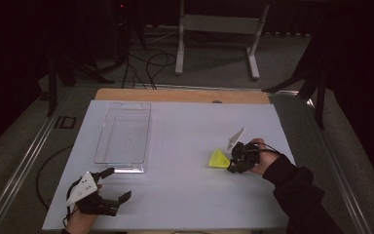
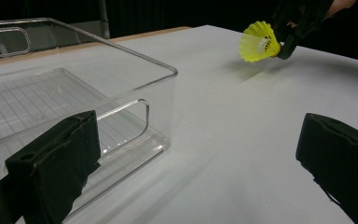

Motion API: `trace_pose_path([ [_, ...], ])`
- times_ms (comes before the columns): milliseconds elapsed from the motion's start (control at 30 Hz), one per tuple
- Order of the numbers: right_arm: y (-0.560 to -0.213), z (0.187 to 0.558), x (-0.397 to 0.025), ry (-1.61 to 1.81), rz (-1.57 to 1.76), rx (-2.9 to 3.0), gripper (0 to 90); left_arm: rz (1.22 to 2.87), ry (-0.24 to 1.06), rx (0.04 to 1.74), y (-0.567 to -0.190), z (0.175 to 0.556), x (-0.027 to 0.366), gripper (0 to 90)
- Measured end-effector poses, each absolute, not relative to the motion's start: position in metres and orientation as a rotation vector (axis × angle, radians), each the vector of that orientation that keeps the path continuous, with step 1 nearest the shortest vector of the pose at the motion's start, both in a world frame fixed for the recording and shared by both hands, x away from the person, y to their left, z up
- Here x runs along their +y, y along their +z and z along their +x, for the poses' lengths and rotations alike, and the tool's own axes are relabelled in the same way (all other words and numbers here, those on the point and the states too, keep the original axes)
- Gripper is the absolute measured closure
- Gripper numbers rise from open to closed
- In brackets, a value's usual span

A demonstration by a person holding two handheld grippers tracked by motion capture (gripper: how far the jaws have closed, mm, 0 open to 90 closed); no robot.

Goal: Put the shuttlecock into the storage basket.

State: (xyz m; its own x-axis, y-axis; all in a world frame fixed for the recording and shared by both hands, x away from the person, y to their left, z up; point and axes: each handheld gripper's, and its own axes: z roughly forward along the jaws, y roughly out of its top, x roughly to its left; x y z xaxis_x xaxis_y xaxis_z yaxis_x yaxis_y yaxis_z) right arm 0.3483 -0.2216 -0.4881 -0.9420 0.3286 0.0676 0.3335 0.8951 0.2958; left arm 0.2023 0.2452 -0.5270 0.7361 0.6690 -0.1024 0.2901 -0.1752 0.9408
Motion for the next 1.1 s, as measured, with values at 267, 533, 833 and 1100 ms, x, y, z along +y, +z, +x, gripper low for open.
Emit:
trace_pose_path([
  [267,-0.48,0.342,-0.216,-0.528,-0.463,-3.034,65.2,1.769,0.4,0.757,-0.527,0.202,0.245,0.5],
  [533,-0.475,0.331,-0.21,-0.561,-0.393,-3.05,65.2,1.77,0.395,0.76,-0.526,0.203,0.244,0.5],
  [833,-0.468,0.321,-0.206,-0.614,-0.296,-3.051,65.2,1.788,0.359,0.774,-0.519,0.204,0.238,0.5],
  [1100,-0.455,0.316,-0.203,-0.694,-0.241,-3.061,65.2,1.834,0.353,0.77,-0.492,0.211,0.229,0.5],
])
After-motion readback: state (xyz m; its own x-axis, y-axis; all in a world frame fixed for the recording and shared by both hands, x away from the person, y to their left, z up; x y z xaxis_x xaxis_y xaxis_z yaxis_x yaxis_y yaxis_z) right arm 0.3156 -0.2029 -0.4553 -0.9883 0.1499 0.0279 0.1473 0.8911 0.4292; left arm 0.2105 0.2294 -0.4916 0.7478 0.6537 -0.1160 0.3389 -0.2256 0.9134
